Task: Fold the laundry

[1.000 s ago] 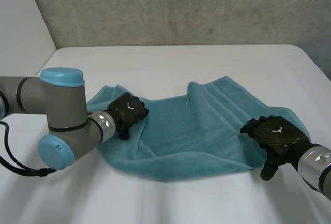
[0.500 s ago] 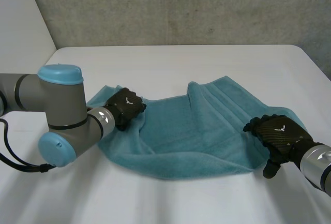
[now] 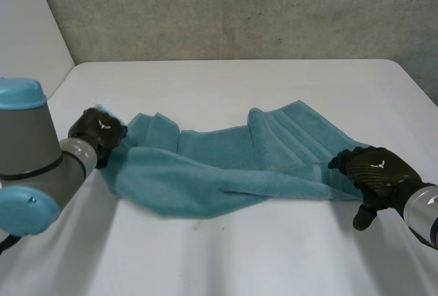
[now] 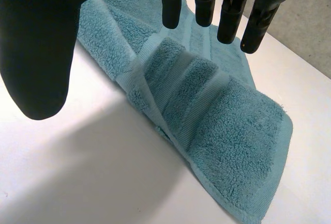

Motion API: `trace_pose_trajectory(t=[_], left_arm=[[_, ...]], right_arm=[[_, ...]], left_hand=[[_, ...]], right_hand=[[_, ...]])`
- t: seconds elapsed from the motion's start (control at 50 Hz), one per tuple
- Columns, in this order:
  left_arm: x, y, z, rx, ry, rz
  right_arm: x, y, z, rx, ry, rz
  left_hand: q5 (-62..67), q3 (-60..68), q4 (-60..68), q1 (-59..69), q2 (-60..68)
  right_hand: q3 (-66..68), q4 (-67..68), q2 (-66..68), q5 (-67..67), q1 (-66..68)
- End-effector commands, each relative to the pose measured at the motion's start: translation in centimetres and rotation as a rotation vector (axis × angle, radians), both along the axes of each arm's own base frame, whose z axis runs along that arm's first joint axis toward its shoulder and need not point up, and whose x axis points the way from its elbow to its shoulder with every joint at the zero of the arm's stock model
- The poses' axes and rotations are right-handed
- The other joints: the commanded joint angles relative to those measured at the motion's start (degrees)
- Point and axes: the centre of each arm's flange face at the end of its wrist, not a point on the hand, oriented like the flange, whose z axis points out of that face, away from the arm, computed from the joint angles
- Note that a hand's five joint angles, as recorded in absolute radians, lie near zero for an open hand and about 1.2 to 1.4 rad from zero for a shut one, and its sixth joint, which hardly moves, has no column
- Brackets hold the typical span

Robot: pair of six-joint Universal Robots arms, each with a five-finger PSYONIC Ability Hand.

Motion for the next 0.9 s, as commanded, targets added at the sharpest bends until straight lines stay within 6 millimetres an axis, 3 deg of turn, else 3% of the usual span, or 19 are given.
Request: trace_pose_trajectory(t=[0.02,0.06,0.1,0.12,0.14,0.16,0.32,0.4,0.6,0.7,0.9], left_arm=[[-0.4,3.0,-1.0,0.058,-0.01,-0.025],[-0.5,3.4,-0.7,0.051,-0.011,-0.028],[-0.5,4.0,-0.1,0.033,-0.011,-0.022],[-0.5,4.0,-0.1,0.033,-0.011,-0.022],[-0.6,4.0,0.2,0.018,-0.008,-0.022],[-0.9,3.9,0.8,-0.007,0.001,-0.027],[-1.9,1.3,3.3,-0.178,0.063,-0.035],[-2.2,0.4,3.3,-0.189,0.069,-0.042],[-3.7,-1.4,1.6,-0.115,0.103,-0.211],[-4.1,-1.8,0.0,0.071,0.123,-0.331],[-3.4,-2.3,-1.6,0.215,0.124,-0.324]], right_arm=[[0.0,0.0,-0.1,0.002,-0.001,0.002],[0.0,0.0,-0.1,0.0,-0.001,0.002],[0.0,0.0,-0.1,-0.003,-0.001,0.0],[0.0,0.0,-0.1,-0.003,-0.001,0.0],[0.0,0.0,-0.1,-0.003,-0.001,0.0],[0.0,0.0,-0.1,-0.004,0.001,0.001],[0.0,0.0,-0.1,-0.003,0.0,-0.001],[0.0,0.1,-0.2,-0.001,0.001,-0.001],[0.0,0.1,-0.3,0.002,0.003,0.0],[0.0,0.1,-0.4,0.004,0.004,0.001],[0.0,0.1,-0.4,0.003,0.008,0.005]], left_hand=[[15.7,11.8,11.8,13.6,11.5],[15.7,11.8,11.8,13.6,11.5],[-15.8,-19.8,-19.8,-17.9,-20.1],[-16.0,-20.0,-20.0,-18.1,-20.3],[-30.0,-34.0,-34.0,-32.1,-34.3],[-34.0,-37.9,-38.0,-36.1,-38.3],[-36.7,-40.7,-40.7,-38.8,-41.0],[-36.7,-40.7,-40.7,-38.8,-41.0],[-35.7,-39.7,-39.7,-37.8,-40.0],[-35.0,-39.0,-39.0,-37.1,-39.3],[-35.1,-39.0,-39.0,-37.2,-39.3]], right_hand=[[1.8,0.9,1.4,0.5,2.1],[1.8,0.9,1.4,0.5,2.1],[1.8,0.9,1.4,0.5,2.1],[1.8,0.9,1.4,0.5,2.1],[1.8,0.9,1.4,0.5,2.1],[1.8,0.9,1.4,0.5,2.1],[1.8,0.9,1.4,0.5,2.1],[1.8,0.9,1.4,0.5,2.1],[1.7,0.8,1.3,0.3,2.0],[1.7,0.8,1.3,0.3,2.0],[1.7,0.8,1.3,0.3,2.0]])
